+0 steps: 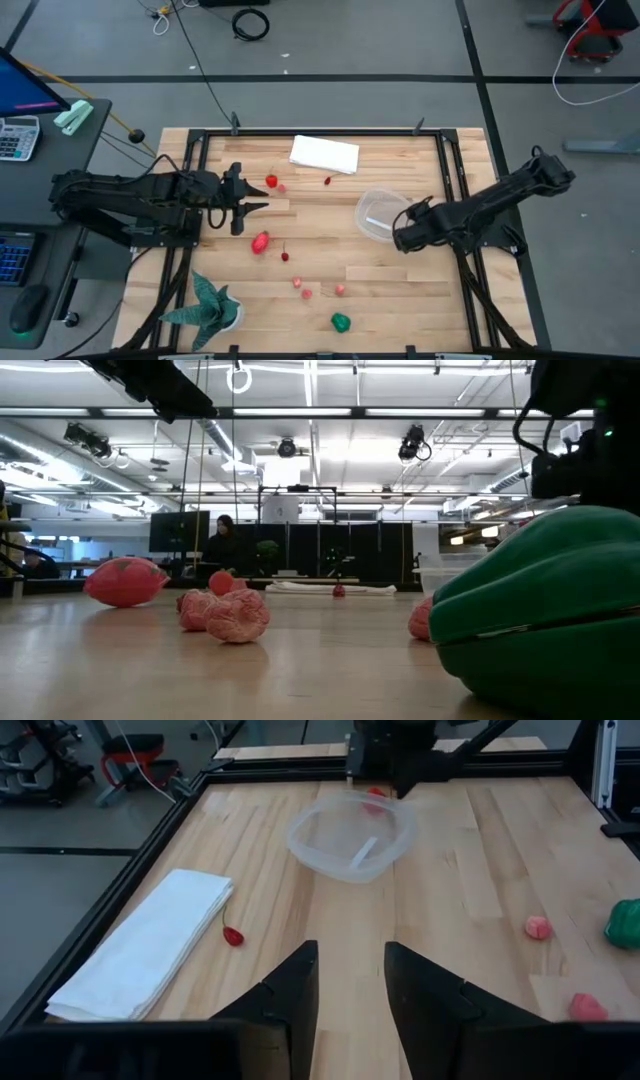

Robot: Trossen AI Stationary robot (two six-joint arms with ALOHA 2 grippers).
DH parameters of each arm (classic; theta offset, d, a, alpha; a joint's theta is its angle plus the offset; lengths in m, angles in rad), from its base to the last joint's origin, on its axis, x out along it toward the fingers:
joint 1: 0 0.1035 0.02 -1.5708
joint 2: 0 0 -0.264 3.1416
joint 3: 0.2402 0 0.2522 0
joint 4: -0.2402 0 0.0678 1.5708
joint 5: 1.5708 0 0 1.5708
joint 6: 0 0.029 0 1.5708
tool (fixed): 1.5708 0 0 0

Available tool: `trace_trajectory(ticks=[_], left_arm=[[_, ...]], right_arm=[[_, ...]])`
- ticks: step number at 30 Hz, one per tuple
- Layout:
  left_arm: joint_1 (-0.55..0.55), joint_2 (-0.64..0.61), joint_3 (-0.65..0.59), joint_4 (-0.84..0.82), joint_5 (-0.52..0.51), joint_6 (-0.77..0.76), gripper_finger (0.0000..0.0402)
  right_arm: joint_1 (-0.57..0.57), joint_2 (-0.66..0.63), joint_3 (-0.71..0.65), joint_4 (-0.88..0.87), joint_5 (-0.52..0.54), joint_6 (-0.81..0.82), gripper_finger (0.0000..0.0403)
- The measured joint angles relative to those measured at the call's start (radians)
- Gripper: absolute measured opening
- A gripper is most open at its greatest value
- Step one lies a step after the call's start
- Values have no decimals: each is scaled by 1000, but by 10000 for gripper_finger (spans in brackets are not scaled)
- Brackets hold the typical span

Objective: Pick and placing Produce into tupperware
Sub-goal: Put the right red strawberry into the transparent bin

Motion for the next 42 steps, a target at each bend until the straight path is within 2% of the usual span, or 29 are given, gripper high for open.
trace_trajectory(ticks=[4,15,24,26,32,35,42], left_arm=[[0,0,0,0,0,0,127],[0,0,0,0,0,0,118],[0,0,0,0,0,0,117],[0,0,0,-1,0,0,115],[0,0,0,-57,0,0,113],[0,0,0,-78,0,0,114],[0,0,0,-87,0,0,111]], right_arm=[[-35,40,0,-4,35,-3,140],[-40,146,0,-14,4,3,139],[-39,101,0,1,27,-61,137],[-40,83,0,1,67,-108,137],[-35,38,0,29,83,-175,140],[-22,41,0,29,88,-220,146],[14,104,0,28,78,-166,156]])
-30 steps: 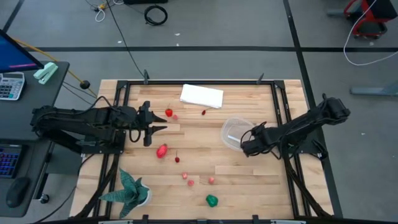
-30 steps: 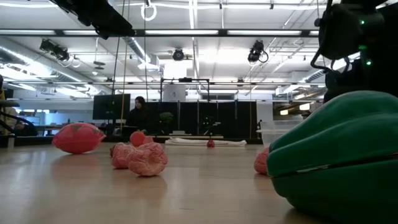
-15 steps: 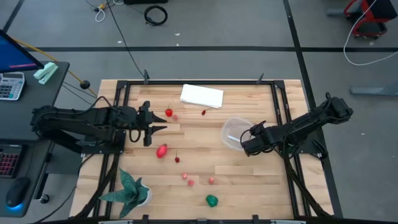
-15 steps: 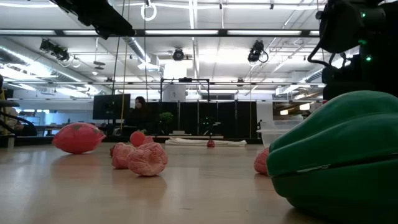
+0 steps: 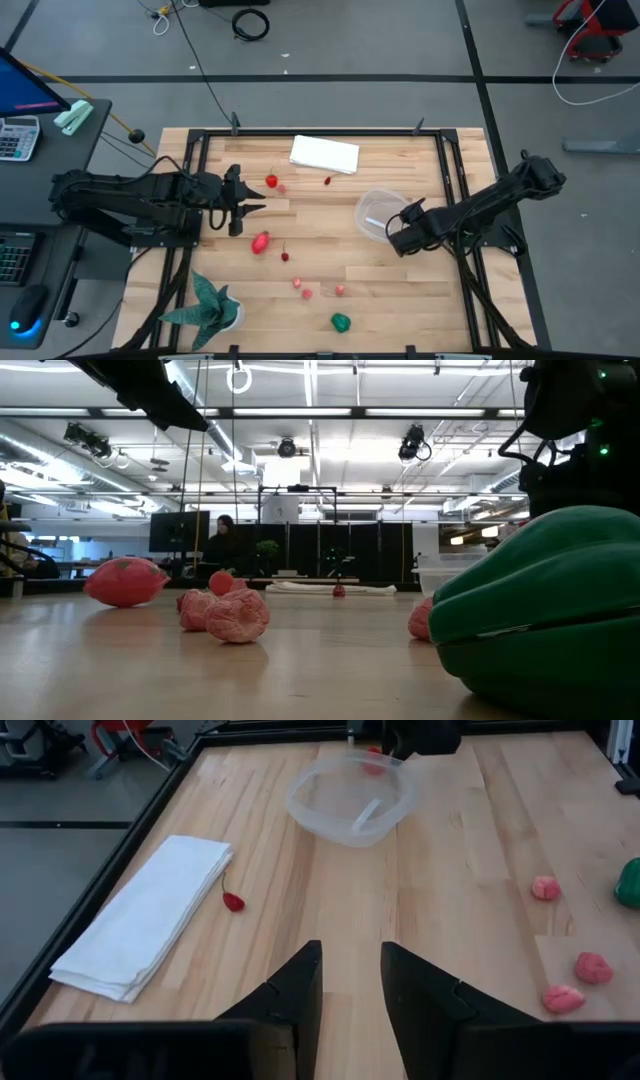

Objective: Pick and placing Produce into tupperware
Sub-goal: Put the right red strawberry into the transparent bin

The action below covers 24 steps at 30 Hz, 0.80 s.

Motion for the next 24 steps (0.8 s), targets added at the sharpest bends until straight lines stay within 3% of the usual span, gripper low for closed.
trace_trajectory(ticks=[4,8,14,20,24], left_arm=[[0,0,0,0,0,-1,111],[0,0,0,0,0,-22,108],[0,0,0,0,0,-26,107],[0,0,0,-1,0,-25,107],[0,0,0,-1,0,-24,107]], right_arm=[[-1,6,0,17,2,3,161],[-3,-12,0,77,8,-115,174],[-47,-18,0,185,71,-230,222],[-67,-18,0,231,71,-206,272],[-60,-18,0,219,54,-38,278]])
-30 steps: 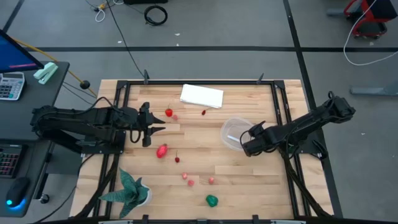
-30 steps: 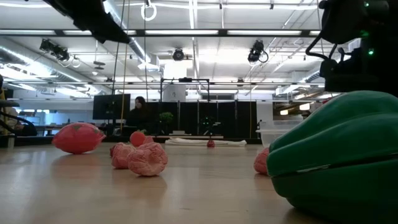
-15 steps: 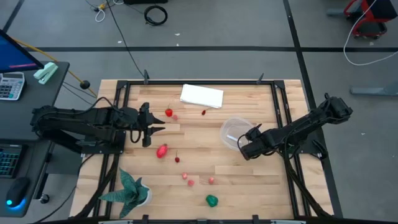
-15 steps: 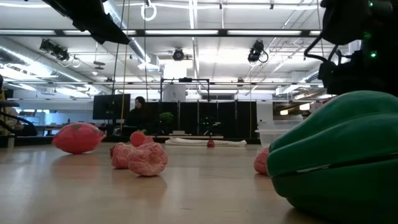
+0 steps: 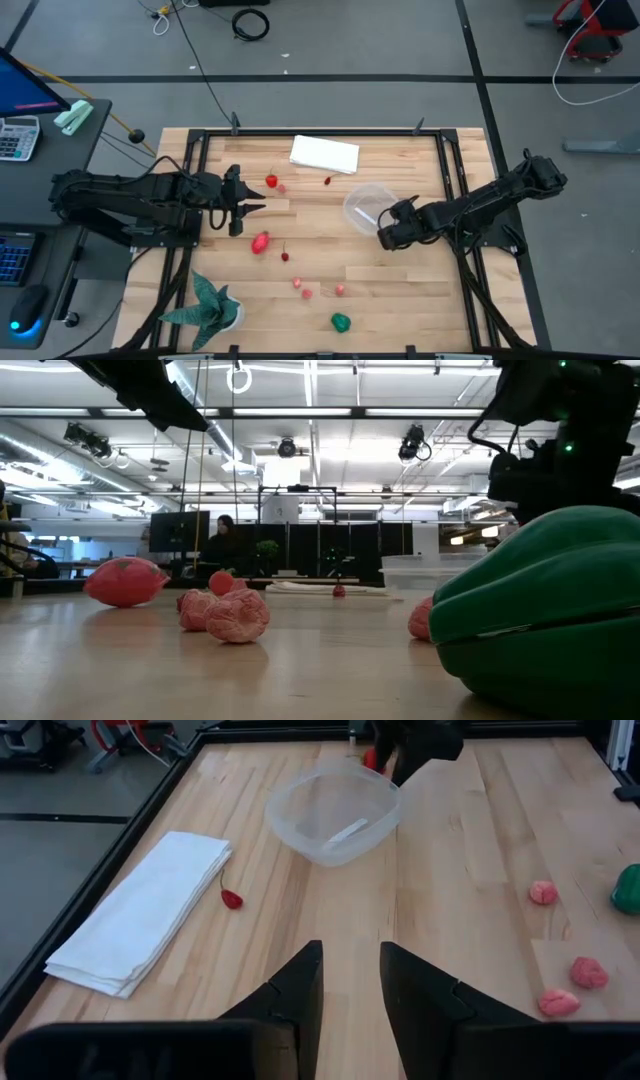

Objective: Pick and placing Produce into tupperware
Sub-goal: Put the right red strawberry into the transparent bin

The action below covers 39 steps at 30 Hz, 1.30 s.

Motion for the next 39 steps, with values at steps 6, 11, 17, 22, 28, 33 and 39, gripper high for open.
trace_trajectory(ticks=[6,11,17,22,28,33,39], left_arm=[[0,0,0,0,0,23,107],[0,0,0,4,-2,114,107],[0,0,0,108,-56,278,107],[0,0,0,126,-63,340,107],[0,0,0,125,-63,395,107],[0,0,0,125,-63,438,107],[0,0,0,108,-63,436,107]], right_arm=[[72,0,0,0,-18,236,263],[143,0,0,0,-15,406,251],[226,37,0,1,-14,562,247],[234,110,0,-10,-41,580,247],[195,159,9,-26,-90,570,246],[166,152,94,-337,-102,571,230],[150,155,161,-410,-85,572,204]])
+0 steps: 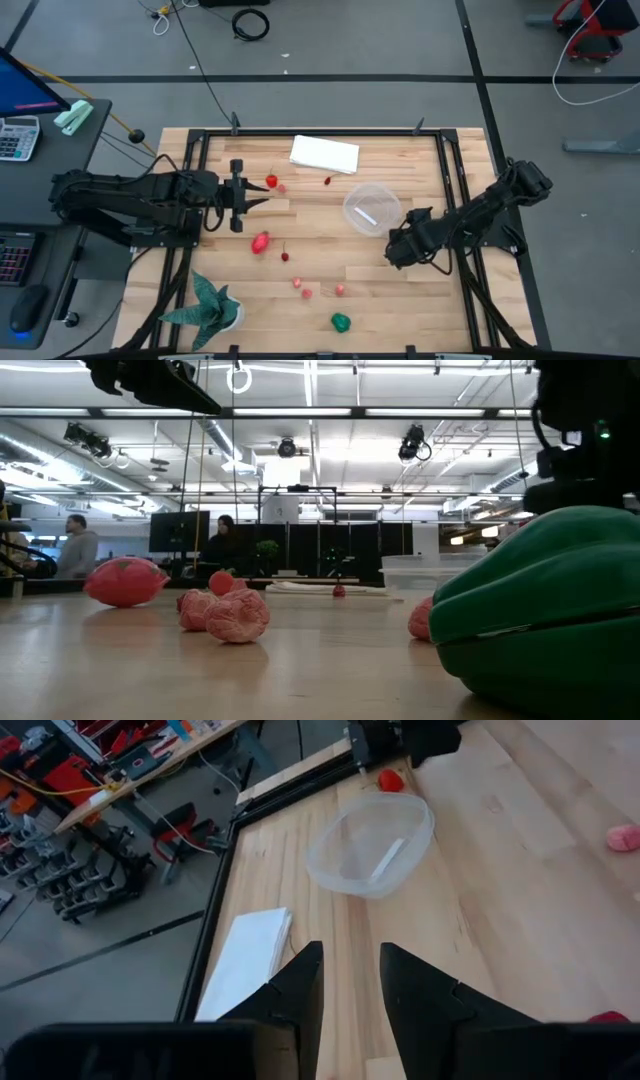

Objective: Pick and placing Produce into tupperware
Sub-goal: Put the right red strawberry into the transparent bin

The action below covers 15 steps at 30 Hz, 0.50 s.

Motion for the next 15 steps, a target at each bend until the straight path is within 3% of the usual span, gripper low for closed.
trace_trajectory(ticks=[9,15], left_arm=[[0,0,0,2,0,-2,107],[0,0,0,2,0,3,107]], right_arm=[[0,3,-23,-34,6,-13,204],[0,3,-70,62,5,-32,225]])
